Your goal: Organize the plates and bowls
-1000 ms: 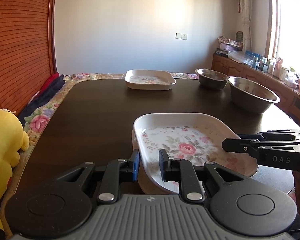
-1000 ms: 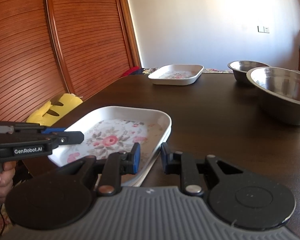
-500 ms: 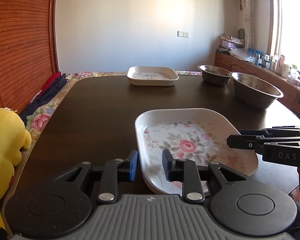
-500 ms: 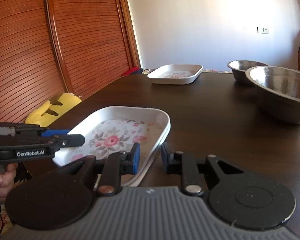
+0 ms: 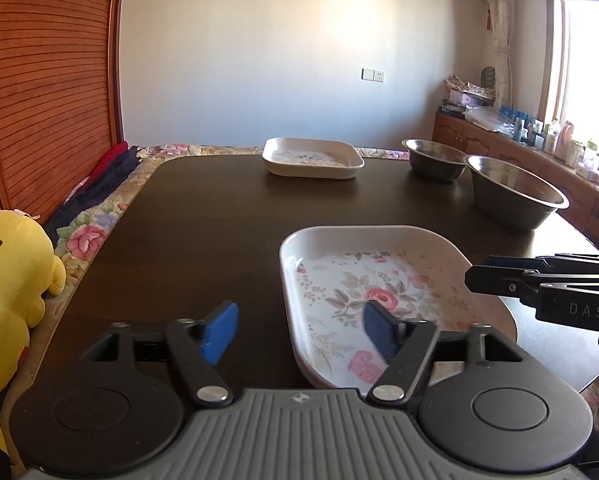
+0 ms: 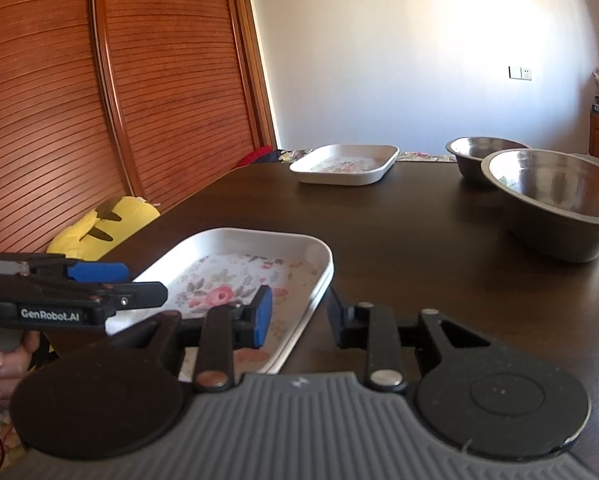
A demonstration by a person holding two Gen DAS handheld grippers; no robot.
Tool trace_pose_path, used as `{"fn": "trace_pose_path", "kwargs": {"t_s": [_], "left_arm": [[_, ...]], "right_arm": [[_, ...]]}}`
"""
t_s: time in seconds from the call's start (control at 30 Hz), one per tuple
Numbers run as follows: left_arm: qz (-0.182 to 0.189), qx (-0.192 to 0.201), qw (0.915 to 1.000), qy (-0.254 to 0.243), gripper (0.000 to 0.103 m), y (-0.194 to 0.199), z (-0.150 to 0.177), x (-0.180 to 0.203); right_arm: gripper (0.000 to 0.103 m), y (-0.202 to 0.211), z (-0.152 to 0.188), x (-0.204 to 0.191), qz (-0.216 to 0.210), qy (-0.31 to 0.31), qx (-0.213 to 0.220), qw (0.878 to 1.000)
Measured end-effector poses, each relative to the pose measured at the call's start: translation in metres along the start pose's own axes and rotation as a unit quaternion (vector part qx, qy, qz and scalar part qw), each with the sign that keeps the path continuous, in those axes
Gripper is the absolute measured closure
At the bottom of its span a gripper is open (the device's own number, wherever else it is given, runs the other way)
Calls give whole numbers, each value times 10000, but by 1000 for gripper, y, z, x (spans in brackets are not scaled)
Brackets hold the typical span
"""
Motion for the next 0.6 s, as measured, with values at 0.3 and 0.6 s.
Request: {"fn": "trace_pose_path", "kwargs": {"t_s": [0.3,0.6], "left_arm": [[-27,76,10000,26,7,3,-5,0],[62,167,9998,88,5,9,-9,1]], "right_arm": [[44,4,-5,3,84,7,128,9999],[10,12,-11,7,212,33,389,9990]]}}
Point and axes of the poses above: each gripper's, at about its wrist camera, not at the fingertips, and y roughly against the way its jaws point, x to its right, z to its underside, the point moved 5 cm from there along -y, roughly the way its jaws point, and after that the axes turned 15 degrees about -z, right-handed, at the moved point
